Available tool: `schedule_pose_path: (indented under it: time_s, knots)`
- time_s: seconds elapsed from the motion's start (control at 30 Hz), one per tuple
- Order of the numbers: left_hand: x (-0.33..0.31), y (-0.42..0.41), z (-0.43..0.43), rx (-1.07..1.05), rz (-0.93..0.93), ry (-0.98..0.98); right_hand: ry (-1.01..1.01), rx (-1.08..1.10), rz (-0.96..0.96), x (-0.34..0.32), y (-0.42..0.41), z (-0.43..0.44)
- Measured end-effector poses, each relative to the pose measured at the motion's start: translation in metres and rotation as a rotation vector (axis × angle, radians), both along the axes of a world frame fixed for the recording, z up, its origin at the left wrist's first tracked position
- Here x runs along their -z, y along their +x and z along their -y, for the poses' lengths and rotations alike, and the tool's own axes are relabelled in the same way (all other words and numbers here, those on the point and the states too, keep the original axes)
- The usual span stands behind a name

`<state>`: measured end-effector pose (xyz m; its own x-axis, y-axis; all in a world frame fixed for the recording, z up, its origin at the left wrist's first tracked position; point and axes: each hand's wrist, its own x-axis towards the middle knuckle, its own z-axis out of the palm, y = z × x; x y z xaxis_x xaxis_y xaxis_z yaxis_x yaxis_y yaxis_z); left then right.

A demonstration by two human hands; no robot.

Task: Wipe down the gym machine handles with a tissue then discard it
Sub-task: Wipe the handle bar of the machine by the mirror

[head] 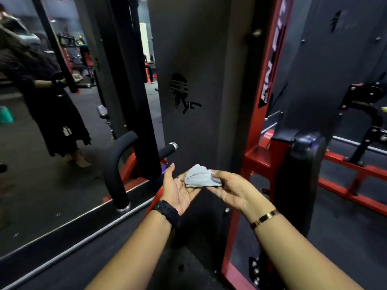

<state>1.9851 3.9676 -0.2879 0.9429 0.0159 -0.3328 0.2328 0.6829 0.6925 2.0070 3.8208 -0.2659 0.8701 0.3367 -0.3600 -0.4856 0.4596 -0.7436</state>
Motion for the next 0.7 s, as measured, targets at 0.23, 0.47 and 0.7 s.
schedule_pose_path:
  time_s: [0.23,0.47,0.7]
  knots:
    - [0.006,0.032,-0.030,-0.116,0.000,0.052,-0.025,-0.073,0.034,0.003,0.043,-0.037]
    - [0.017,0.039,-0.037,-0.394,0.463,0.997,0.095,-0.182,-0.038,-0.003,0.086,-0.064]
    - [0.044,0.058,-0.046,-0.662,0.417,2.357,0.257,-0.207,0.025,-0.007,0.128,-0.084]
